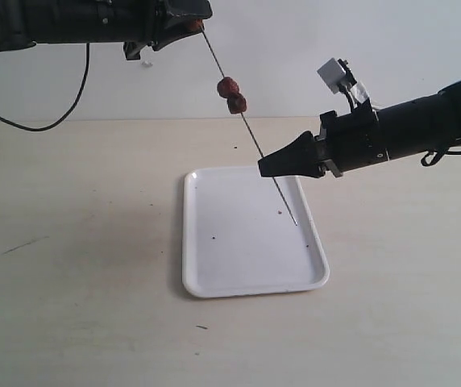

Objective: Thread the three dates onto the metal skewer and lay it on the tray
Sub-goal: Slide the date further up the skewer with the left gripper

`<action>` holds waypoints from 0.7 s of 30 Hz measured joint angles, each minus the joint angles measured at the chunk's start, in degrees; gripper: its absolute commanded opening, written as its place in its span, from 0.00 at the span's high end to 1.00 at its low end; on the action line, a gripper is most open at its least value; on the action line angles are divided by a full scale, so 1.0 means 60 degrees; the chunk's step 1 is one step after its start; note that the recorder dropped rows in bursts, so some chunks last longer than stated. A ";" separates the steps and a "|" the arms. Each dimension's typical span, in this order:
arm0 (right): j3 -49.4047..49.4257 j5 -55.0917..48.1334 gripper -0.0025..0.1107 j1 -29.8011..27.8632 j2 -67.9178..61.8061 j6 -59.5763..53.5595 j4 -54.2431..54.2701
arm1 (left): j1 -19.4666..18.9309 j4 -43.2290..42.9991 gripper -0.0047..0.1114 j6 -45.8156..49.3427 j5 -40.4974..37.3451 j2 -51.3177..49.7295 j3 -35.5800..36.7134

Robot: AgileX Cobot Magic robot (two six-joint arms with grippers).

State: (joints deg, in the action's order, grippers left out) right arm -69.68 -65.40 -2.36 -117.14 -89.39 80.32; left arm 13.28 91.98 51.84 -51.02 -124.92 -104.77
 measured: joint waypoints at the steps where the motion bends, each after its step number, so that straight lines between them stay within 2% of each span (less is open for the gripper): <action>1: 0.0000 0.0000 0.98 0.0000 0.0000 0.0000 0.0000 | 0.0023 0.0000 0.77 0.0000 0.0000 0.0000 0.0000; 9: 0.0000 -0.0038 0.98 0.0000 0.0000 0.0061 -0.0074 | 0.0063 -0.0098 0.77 0.0000 0.0000 0.0000 0.0000; 21: -0.0053 0.0230 0.98 0.0138 0.0000 0.0343 -0.0159 | 0.0511 -0.0883 0.77 -0.0112 0.0090 0.0000 0.0000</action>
State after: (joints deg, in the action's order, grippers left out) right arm -69.99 -64.03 -1.54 -117.14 -87.33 79.36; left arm 16.35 86.68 51.17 -50.48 -124.92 -104.77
